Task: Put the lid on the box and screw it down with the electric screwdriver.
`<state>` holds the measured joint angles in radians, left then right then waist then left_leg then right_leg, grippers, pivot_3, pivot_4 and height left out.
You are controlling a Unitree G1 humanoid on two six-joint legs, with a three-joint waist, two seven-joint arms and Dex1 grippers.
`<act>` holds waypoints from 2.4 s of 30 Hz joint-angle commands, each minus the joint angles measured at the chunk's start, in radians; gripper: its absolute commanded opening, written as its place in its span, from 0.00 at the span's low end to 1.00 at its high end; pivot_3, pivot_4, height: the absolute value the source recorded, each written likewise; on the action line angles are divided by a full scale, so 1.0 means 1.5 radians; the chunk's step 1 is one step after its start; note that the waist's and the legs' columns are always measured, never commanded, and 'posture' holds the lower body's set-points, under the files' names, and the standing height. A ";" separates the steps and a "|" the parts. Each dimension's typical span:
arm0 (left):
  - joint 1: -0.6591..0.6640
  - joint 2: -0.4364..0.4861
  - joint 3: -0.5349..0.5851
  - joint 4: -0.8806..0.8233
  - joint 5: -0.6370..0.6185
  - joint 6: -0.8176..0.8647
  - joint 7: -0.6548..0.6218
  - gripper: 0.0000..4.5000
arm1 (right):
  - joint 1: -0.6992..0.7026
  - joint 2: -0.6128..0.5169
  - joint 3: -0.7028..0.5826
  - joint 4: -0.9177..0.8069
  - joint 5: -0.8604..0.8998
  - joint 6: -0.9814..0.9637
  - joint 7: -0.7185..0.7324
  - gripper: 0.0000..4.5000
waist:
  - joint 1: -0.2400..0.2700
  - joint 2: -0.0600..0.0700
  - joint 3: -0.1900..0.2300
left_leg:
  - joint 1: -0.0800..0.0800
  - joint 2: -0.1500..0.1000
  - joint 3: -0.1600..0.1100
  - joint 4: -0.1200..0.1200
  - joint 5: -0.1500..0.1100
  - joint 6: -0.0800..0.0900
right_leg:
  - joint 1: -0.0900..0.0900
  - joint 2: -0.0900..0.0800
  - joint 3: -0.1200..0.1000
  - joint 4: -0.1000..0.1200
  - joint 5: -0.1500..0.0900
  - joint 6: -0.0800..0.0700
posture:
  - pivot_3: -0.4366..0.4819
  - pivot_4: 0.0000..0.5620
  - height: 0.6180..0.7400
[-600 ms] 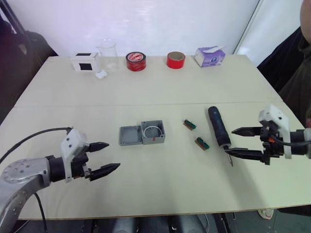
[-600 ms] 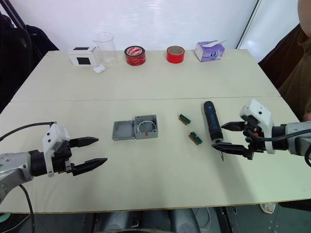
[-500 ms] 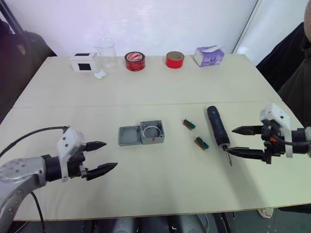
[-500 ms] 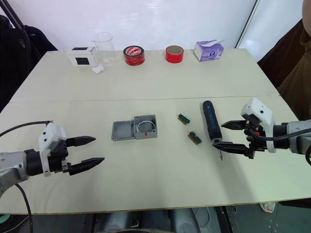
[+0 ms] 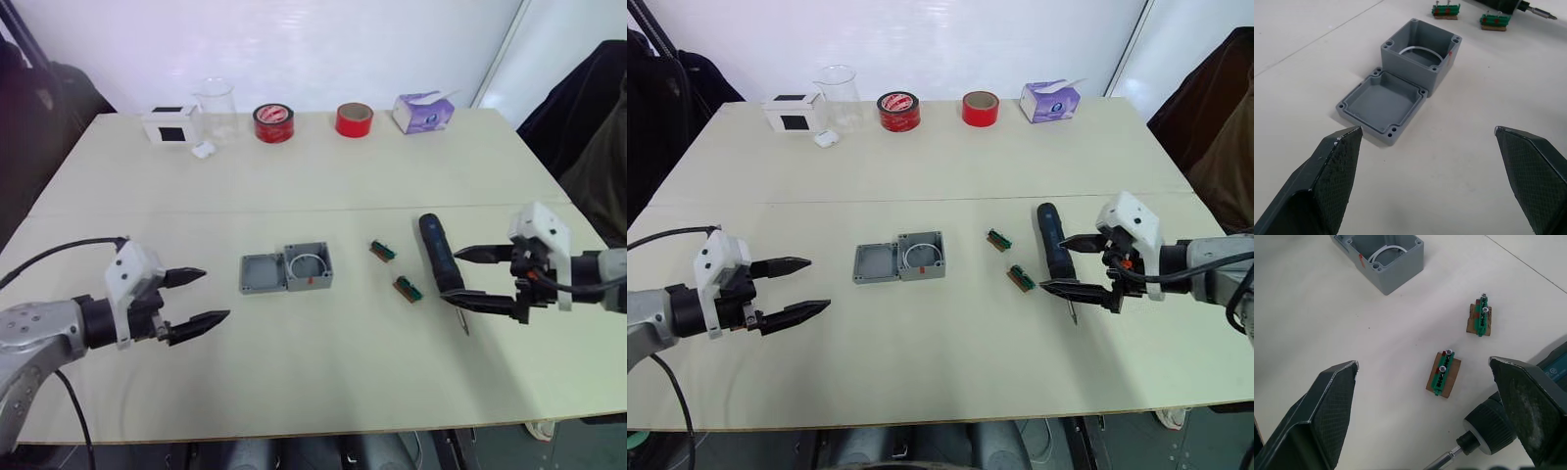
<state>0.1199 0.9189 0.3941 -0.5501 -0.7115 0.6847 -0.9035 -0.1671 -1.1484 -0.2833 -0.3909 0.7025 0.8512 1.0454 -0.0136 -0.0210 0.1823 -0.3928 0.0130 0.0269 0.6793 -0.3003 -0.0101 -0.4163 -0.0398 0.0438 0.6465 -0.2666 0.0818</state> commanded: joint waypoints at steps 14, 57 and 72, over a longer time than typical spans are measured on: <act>-0.281 -0.030 -0.253 0.097 0.082 -0.034 -0.059 0.98 | -0.009 0.022 -0.007 -0.042 0.017 0.004 -0.032 1.00 | 0.003 0.000 0.000 | 0.000 -0.001 0.000 0.001 0.000 0.000 | 0.001 0.000 0.000 0.000 0.000 0.000 | 0.48 0.27 1.00; -0.786 -0.403 -0.621 0.885 0.516 -0.654 -0.427 0.02 | 0.081 0.069 -0.095 -0.181 0.097 0.053 -0.160 1.00 | 0.015 0.000 0.000 | -0.001 0.001 -0.001 0.003 -0.001 0.002 | 0.000 0.008 0.001 0.002 0.002 0.003 | 0.48 0.27 1.00; -0.841 -0.456 -0.586 1.004 0.525 -0.721 -0.448 0.33 | 0.081 0.066 -0.092 -0.188 0.108 0.058 -0.174 1.00 | 0.017 0.000 0.000 | -0.002 0.000 -0.001 0.003 -0.001 0.002 | -0.001 0.008 0.001 0.001 0.002 0.004 | 0.48 0.27 1.00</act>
<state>-1.1136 0.2367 -0.5182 0.9662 0.0787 -0.3844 -1.5706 -0.0381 -1.0395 -0.3931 -0.6451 0.8492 0.9438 0.7846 0.0117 -0.0214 0.1823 -0.3965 0.0136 0.0252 0.6836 -0.3016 -0.0071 -0.4181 -0.0281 0.0452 0.6489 -0.2632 0.0883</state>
